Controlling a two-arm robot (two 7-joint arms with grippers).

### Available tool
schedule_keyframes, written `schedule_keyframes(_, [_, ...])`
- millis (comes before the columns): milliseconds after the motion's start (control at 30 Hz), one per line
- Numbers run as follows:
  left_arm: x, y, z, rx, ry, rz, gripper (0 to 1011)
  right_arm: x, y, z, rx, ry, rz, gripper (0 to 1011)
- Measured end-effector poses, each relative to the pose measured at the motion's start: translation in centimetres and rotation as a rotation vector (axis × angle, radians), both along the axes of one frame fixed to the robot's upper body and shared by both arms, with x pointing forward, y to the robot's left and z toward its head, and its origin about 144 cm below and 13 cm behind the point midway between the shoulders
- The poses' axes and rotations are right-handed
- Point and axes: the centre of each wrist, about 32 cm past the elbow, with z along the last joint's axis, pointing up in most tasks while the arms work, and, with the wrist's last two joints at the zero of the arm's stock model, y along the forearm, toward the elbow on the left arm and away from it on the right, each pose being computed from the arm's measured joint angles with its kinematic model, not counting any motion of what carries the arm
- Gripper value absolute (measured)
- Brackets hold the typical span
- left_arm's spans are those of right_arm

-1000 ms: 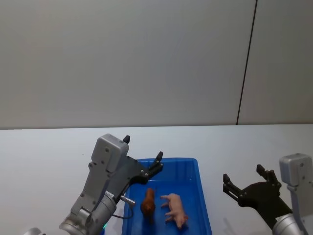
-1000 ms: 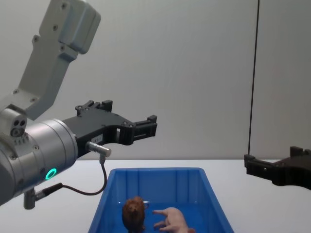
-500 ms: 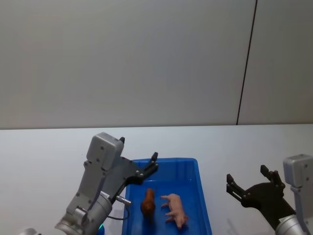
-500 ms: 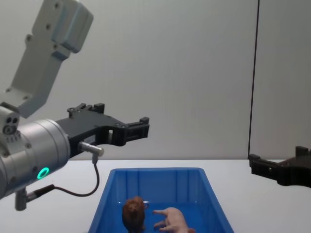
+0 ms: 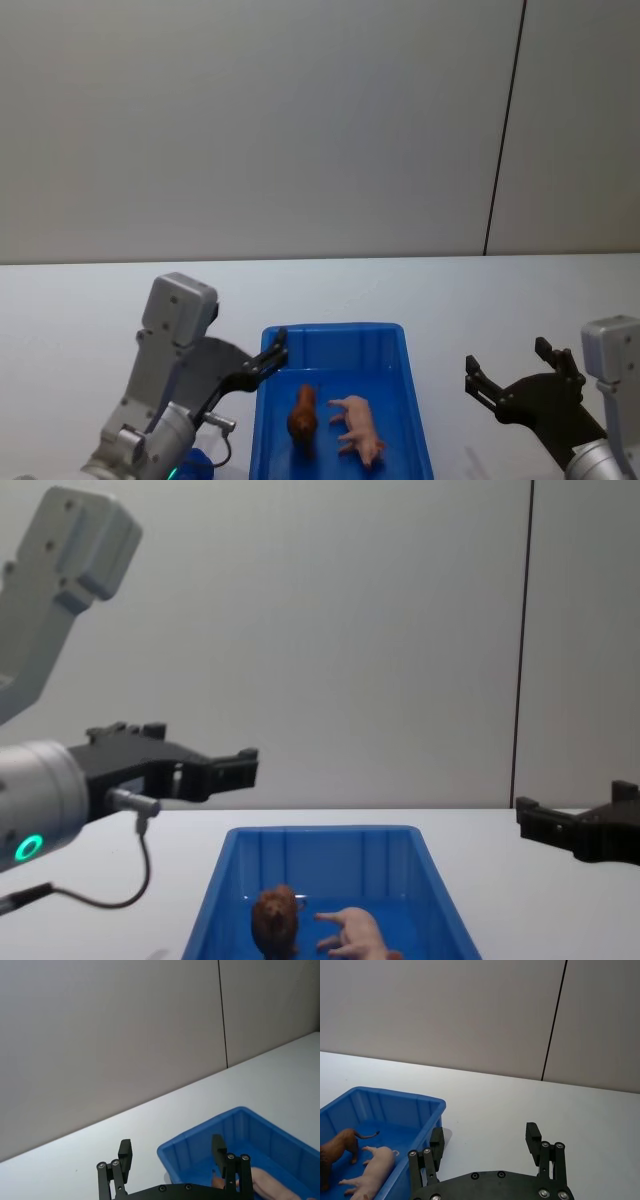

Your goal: Pick up the two dolls from the table and place them into the box.

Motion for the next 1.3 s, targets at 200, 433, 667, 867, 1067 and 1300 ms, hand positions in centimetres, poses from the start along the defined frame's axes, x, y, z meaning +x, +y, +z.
schedule_keyframes(200, [-0.5,0.8,0.0,0.004,0.048,0.023,1001,0.0,0.0,0.0,0.0,0.0,0.0,1001])
schedule_keyframes(433, [-1.5,1.8,-0.2,0.009,0.117,0.054,1001,0.0,0.0,0.0,-0.001,0.0,-0.001,1001])
schedule_keyframes(667, [-2.2,2.4,-0.8,0.011,0.169,0.077,1001,0.0,0.0,0.0,-0.001,0.0,-0.001,1001])
schedule_keyframes(867, [-2.8,2.8,-1.3,0.009,0.211,0.095,1001,0.0,0.0,0.0,-0.001,0.0,-0.001,1001])
schedule_keyframes(1067, [-3.3,3.1,-1.9,0.005,0.247,0.108,1001,0.0,0.0,0.0,-0.001,0.0,-0.001,1001])
schedule_keyframes(1300, [-3.7,3.4,-2.5,-0.001,0.281,0.121,1001,0.0,0.0,0.0,-0.001,0.0,-0.001,1001])
